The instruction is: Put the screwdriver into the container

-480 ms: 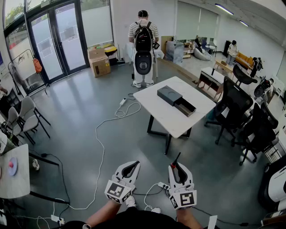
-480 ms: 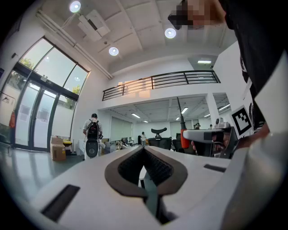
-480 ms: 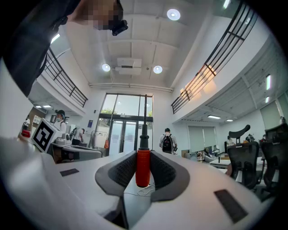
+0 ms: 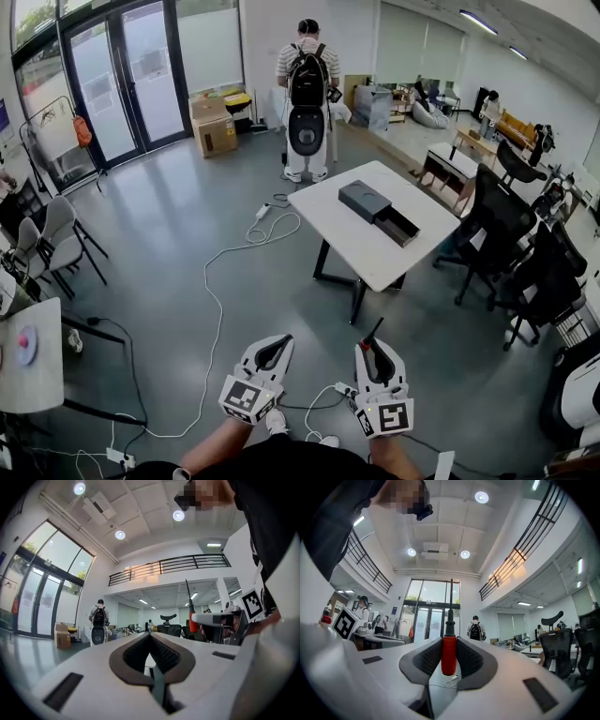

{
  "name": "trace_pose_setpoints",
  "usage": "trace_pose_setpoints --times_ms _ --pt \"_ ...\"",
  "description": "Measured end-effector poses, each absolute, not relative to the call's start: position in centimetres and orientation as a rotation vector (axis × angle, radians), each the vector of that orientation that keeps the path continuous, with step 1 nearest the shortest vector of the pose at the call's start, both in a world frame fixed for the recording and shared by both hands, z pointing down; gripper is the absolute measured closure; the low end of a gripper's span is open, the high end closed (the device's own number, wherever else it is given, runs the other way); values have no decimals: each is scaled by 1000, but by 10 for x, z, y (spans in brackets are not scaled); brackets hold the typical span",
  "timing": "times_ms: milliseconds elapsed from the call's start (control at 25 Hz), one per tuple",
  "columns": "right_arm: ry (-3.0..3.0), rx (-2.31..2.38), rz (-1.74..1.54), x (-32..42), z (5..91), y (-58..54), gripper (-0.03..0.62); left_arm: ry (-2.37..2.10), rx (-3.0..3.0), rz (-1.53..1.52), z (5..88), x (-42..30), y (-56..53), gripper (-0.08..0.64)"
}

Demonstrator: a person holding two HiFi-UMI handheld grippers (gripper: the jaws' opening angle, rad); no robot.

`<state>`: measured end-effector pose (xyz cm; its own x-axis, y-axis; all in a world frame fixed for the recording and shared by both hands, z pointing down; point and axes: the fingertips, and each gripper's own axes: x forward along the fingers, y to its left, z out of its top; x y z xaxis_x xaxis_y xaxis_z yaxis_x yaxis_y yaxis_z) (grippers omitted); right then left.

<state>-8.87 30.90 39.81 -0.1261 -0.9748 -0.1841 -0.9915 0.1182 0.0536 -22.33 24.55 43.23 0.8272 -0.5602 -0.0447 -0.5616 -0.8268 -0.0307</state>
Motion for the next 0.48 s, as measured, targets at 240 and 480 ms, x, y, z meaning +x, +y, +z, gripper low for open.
trace_pose_setpoints --times_ms 240,480 --pt "2249 -1983 218 -104 399 288 483 903 -2965 53 433 -240 226 555" --pt "2241 -1982 191 -120 401 261 483 899 -2976 60 437 -258 201 555"
